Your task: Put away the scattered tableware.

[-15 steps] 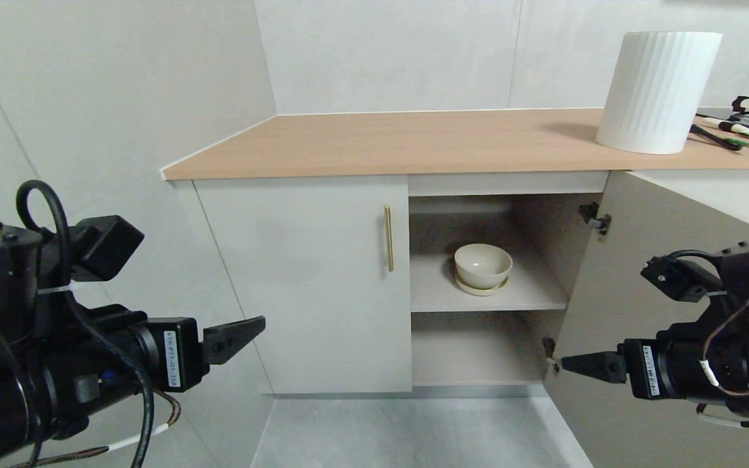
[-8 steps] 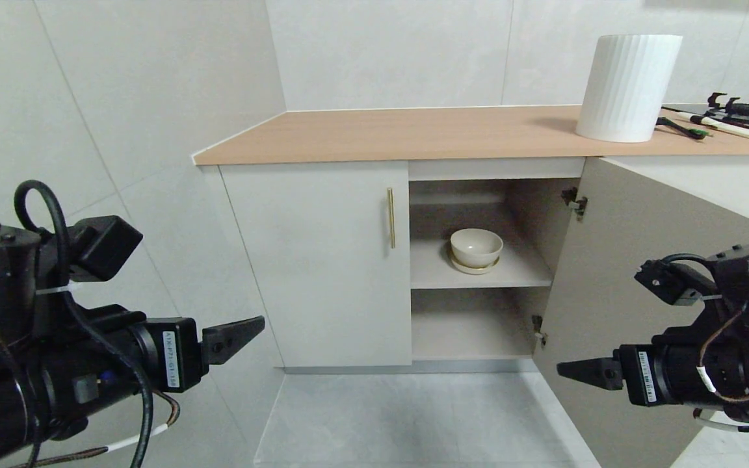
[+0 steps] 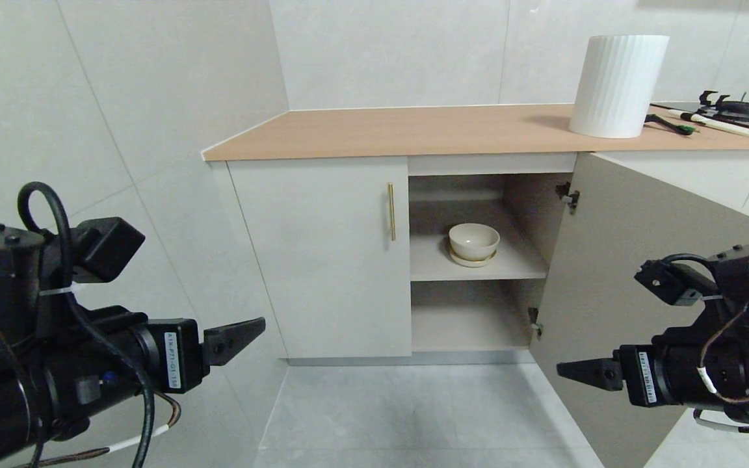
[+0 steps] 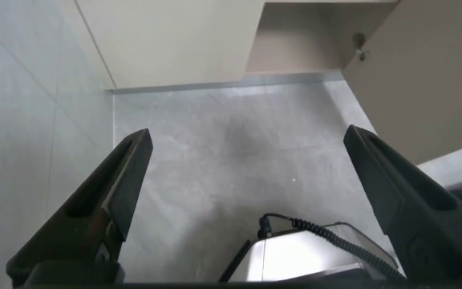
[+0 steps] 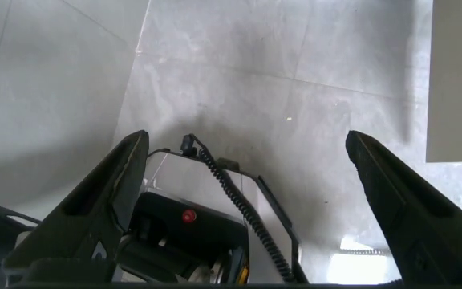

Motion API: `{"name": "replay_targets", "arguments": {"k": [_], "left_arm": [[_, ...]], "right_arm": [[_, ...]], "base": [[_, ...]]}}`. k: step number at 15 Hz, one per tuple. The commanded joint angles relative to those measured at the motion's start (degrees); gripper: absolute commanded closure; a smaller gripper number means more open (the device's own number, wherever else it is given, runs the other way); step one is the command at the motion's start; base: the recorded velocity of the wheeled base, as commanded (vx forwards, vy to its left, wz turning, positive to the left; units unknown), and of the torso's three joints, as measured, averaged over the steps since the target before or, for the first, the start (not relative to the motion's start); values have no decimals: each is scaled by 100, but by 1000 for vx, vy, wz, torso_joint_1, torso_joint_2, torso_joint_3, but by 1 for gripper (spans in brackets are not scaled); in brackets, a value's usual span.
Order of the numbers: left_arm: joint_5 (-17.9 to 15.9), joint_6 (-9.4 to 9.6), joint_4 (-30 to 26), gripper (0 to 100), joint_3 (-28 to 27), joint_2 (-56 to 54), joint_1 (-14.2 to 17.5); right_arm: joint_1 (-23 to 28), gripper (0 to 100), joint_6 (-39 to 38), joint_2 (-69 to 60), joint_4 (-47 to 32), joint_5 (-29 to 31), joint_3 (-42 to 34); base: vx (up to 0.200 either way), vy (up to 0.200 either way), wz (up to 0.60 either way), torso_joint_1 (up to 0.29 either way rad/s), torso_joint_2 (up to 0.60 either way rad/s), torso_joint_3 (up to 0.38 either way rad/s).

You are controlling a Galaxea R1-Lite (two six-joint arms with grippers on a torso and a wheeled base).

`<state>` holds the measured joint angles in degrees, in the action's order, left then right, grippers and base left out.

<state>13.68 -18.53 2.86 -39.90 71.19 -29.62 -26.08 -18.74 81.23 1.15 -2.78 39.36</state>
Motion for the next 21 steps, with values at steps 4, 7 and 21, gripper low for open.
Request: {"name": "replay_targets", "arguments": {"k": [4,7,21], "left_arm": [[21,-2,-5,0,-9,97,0],[21,-2,-5,0,-9,105,0],[12,-2,-5,0,0,123,9]], "right_arm": [[-3,0,2,-10,0,5,1],[24,0,2,-19,0,5,1],[832,0,467,-880,-3164,709,1425]], "base": [[0,-50,0,-1,2,3],[0,-200,0,1,1,2],[0,-71,0,2,2,1]]}}
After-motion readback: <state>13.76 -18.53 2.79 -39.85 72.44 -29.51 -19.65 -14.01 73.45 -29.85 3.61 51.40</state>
